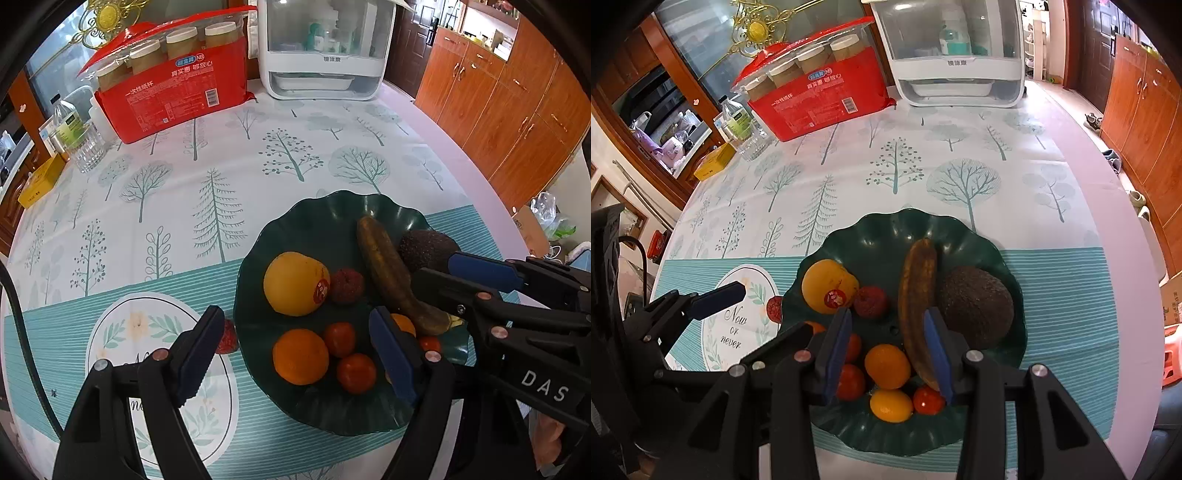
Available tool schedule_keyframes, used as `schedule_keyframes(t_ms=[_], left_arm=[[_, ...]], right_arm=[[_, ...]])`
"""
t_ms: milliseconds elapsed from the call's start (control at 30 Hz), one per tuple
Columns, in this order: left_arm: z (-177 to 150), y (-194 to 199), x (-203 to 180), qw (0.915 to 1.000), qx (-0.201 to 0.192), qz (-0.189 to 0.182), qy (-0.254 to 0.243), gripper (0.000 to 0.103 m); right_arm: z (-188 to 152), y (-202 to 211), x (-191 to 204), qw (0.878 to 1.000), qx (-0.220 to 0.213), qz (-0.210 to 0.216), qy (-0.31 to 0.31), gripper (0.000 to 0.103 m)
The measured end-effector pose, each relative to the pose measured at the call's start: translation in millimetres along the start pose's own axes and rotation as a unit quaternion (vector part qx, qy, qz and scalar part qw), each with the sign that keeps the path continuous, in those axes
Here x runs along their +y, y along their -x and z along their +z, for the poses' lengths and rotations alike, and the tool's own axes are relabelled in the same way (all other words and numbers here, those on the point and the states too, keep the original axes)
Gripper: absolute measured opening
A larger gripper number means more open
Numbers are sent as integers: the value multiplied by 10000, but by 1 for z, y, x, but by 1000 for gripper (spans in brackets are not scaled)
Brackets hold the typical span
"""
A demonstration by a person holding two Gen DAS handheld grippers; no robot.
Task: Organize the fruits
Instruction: 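Withdraw both tools and bring the left tool to the red lychee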
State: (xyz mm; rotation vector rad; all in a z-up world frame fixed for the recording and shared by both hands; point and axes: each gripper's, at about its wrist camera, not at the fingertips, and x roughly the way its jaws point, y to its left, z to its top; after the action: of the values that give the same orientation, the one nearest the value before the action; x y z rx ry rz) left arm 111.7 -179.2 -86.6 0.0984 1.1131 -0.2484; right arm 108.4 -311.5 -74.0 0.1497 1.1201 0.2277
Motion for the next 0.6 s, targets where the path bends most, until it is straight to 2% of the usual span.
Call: schedule_keyframes(t_ms=[600], left_arm=[[-23, 12, 15, 9999, -14, -24, 135, 79]], right_arm=[[-18, 12, 10, 9998, -63, -193, -25, 42]])
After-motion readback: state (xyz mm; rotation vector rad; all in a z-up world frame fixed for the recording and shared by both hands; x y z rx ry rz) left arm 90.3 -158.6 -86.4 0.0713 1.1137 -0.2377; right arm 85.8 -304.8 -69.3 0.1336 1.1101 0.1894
